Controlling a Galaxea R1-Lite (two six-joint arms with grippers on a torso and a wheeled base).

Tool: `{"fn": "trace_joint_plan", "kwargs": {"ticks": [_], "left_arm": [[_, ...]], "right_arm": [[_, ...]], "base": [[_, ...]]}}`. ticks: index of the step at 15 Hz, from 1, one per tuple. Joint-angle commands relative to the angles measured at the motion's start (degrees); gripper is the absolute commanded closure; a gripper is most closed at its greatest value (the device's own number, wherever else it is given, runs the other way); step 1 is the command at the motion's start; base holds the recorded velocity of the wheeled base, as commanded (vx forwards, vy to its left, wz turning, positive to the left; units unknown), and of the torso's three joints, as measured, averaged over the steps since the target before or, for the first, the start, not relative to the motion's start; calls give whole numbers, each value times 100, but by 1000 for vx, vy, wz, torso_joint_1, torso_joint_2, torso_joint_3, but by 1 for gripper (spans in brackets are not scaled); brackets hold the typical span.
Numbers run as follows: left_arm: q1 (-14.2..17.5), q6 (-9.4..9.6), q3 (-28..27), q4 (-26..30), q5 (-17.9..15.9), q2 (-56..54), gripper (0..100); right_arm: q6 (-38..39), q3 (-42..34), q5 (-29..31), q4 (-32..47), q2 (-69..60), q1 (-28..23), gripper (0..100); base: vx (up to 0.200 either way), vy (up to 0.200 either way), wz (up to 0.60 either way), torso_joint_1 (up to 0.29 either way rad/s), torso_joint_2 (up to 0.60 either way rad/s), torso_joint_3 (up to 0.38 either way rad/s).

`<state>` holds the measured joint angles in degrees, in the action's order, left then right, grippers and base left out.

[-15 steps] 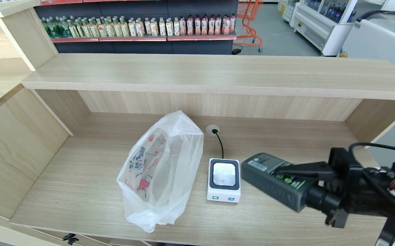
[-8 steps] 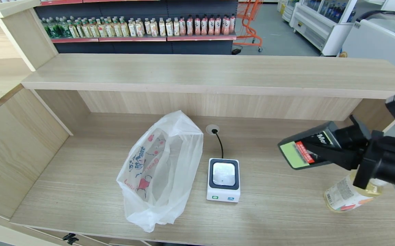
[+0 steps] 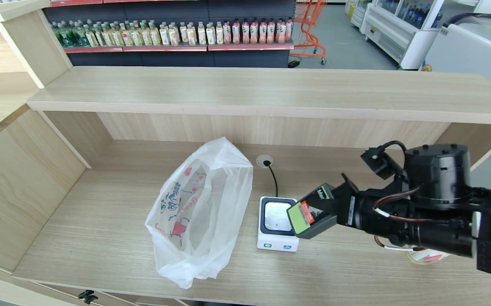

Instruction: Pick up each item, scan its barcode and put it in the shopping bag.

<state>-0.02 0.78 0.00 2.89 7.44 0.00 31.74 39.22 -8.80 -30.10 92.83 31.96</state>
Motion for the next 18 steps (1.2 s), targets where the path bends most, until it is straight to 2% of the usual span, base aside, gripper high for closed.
{"fn": "trace_joint_plan", "kwargs": {"ticks": [1,8,12,18], "left_arm": [[-6,1,0,1,3,0,0],[-6,1,0,1,3,0,0],[-6,1,0,1,3,0,0],[2,-8,0,1,3,0,0]], "right_arm": [[7,209,1,-5,587,117,100],[-28,675,45,-14,1211,223,100],[-380,789,247,-14,1475,231,100],[-494,1000,195,-31,1325,275,100]], "base": [[0,0,0,0,0,0],[0,0,0,0,0,0],[0,0,0,0,0,0],[0,0,0,0,0,0]]}}
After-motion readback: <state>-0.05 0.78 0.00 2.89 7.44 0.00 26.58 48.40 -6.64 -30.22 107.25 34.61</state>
